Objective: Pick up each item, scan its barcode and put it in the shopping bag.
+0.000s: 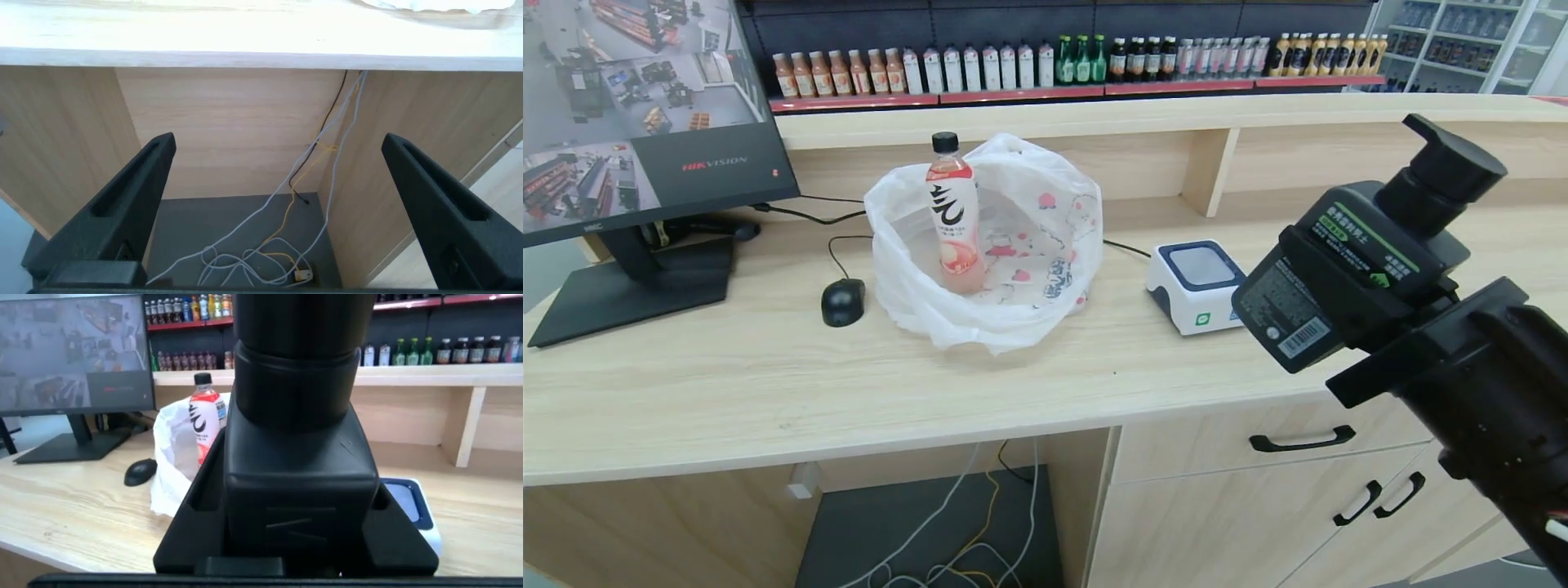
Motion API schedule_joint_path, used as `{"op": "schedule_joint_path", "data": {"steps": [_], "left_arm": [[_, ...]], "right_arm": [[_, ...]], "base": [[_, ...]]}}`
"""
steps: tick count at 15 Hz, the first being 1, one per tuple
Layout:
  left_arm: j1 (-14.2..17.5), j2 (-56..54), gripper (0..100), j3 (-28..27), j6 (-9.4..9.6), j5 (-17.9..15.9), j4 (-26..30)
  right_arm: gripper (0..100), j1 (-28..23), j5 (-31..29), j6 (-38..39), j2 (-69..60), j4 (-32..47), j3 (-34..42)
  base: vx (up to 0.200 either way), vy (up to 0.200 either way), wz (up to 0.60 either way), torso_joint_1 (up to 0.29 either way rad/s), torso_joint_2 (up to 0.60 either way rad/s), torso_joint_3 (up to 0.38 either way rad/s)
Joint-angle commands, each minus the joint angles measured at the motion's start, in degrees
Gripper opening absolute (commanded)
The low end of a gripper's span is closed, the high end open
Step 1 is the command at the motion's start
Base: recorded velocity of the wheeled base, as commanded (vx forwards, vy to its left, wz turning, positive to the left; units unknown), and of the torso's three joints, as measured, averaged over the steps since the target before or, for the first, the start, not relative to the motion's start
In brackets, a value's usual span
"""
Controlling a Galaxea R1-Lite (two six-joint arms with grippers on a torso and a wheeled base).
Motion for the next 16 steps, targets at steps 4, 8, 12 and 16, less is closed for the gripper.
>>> {"op": "schedule_joint_path", "data": {"steps": [4,8,12,16], "left_arm": [[0.0,0.0,100,0.0,0.02,0.0,0.0],[0.0,0.0,100,0.0,0.02,0.0,0.0],[0.0,0.0,100,0.0,0.02,0.0,0.0],[0.0,0.0,100,0.0,0.02,0.0,0.0]], "right_arm": [[0,-0.5,5.1,-7.3,4.3,0.1,-4.5],[0,-14.9,21.8,-21.0,9.5,0.1,-7.7],[0,-23.9,37.5,-38.5,22.7,0.1,-26.8],[0,-28.2,44.3,-43.7,28.9,0.1,-31.1]], "base": [[0.000,0.000,0.00,0.000,0.00,0.000],[0.000,0.000,0.00,0.000,0.00,0.000],[0.000,0.000,0.00,0.000,0.00,0.000],[0.000,0.000,0.00,0.000,0.00,0.000]]}}
